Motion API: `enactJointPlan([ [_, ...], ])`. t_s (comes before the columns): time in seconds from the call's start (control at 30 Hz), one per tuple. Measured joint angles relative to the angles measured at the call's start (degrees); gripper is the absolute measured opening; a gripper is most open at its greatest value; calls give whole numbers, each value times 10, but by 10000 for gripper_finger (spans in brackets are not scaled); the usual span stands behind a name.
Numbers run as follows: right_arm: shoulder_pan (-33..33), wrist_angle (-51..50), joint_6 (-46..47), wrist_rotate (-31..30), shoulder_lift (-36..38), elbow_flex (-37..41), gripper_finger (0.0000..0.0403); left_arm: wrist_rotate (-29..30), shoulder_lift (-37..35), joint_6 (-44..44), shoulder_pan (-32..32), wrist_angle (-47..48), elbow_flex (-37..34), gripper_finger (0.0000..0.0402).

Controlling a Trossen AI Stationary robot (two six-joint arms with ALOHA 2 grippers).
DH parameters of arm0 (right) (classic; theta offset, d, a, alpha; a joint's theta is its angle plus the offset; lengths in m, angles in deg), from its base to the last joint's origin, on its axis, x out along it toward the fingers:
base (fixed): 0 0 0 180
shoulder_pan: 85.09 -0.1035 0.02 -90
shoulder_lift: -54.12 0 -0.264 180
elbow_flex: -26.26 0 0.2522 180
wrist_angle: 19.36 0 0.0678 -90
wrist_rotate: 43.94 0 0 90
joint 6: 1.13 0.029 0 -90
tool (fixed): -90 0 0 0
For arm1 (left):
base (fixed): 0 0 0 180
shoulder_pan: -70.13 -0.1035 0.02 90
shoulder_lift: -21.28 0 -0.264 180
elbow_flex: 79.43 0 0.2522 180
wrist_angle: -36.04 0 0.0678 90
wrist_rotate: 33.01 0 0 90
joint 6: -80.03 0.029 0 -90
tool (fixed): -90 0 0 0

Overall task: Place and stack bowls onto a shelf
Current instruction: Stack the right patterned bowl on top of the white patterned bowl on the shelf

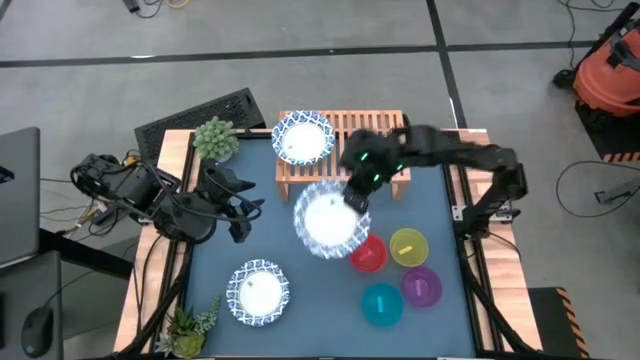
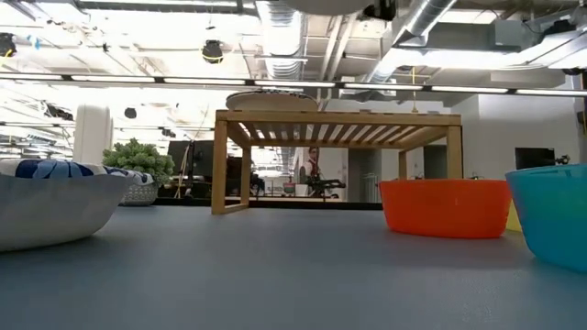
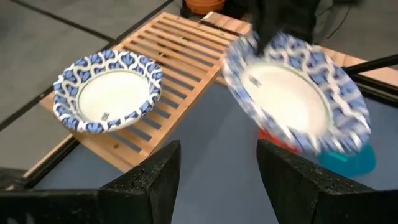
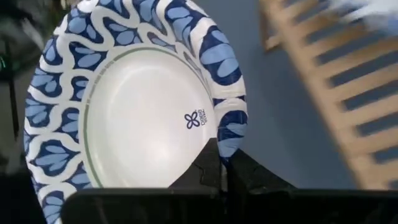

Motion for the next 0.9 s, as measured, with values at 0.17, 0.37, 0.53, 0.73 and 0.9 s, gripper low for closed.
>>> enactJointPlan([
  [0.17,54,2,18,-2,56,0,21,0,0,42,0,-30,0,196],
  [0.37,139,50,31,-18,82,0,21,32,0,77,-2,-42,0,196],
  [0.53,208,122,58,-2,55,0,21,59,0,83,-2,-42,0,196],
  [0.73,260,224,93,75,-20,1,21,48,-1,119,-15,-42,0,197],
  [0.9,283,264,107,100,-89,1,21,29,-6,157,-46,-41,0,196],
])
